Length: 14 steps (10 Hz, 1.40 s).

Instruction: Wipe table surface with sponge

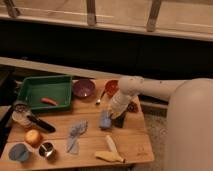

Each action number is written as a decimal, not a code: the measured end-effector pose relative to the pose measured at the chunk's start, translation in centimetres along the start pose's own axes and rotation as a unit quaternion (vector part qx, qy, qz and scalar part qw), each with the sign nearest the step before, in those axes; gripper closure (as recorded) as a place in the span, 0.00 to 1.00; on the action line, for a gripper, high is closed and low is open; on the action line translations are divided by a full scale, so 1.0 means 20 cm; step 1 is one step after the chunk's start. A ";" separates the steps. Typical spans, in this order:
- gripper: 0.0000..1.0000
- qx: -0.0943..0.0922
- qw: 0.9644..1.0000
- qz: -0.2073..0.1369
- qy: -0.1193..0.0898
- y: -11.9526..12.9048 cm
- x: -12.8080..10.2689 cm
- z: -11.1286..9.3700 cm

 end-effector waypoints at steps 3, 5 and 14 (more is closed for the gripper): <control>1.00 -0.015 0.999 -0.037 0.000 0.30 -0.03 0.07; 1.00 -0.022 0.999 -0.043 0.005 0.40 -0.02 0.11; 1.00 -0.027 0.999 -0.013 0.043 -0.02 0.10 0.07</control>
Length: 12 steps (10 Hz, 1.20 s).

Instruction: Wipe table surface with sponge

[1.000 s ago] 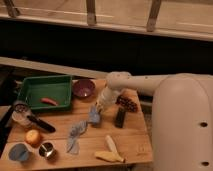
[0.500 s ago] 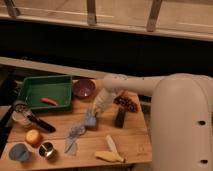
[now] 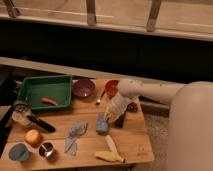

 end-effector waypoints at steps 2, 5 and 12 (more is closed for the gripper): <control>1.00 0.004 1.000 -0.009 -0.009 0.02 -0.07 -0.04; 1.00 0.002 0.999 -0.040 -0.016 0.24 -0.15 -0.02; 1.00 0.000 0.997 -0.071 0.039 0.38 0.04 0.14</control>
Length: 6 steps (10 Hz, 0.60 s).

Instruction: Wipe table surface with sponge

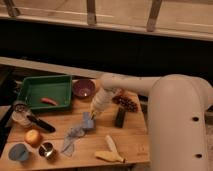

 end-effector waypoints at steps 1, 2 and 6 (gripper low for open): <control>1.00 0.002 1.000 0.013 0.001 -0.06 0.02 -0.01; 1.00 0.005 0.999 0.031 -0.005 -0.15 0.03 -0.03; 1.00 -0.003 0.998 0.048 -0.035 -0.32 -0.03 -0.15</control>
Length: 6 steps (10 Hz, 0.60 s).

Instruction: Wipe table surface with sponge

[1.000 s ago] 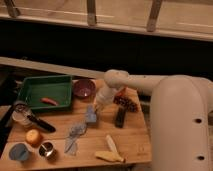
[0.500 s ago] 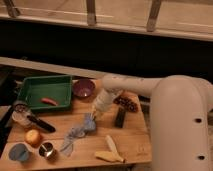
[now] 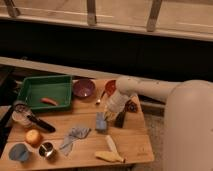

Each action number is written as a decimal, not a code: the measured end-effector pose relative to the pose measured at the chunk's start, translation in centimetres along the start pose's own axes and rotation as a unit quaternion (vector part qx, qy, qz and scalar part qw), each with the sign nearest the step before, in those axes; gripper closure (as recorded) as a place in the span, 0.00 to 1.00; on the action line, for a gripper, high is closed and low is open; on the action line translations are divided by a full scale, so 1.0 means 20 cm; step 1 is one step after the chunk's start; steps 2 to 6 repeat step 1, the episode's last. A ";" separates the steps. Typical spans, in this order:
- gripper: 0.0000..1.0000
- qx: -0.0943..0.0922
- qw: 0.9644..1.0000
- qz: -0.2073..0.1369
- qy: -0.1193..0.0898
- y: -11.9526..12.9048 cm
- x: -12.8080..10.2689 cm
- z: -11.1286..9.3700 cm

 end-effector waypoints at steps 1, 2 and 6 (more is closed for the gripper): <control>1.00 -0.001 1.000 -0.001 0.000 0.00 0.00 0.00; 1.00 -0.001 1.000 -0.001 0.000 0.00 0.00 0.00; 1.00 -0.001 1.000 -0.001 0.000 0.00 0.00 0.00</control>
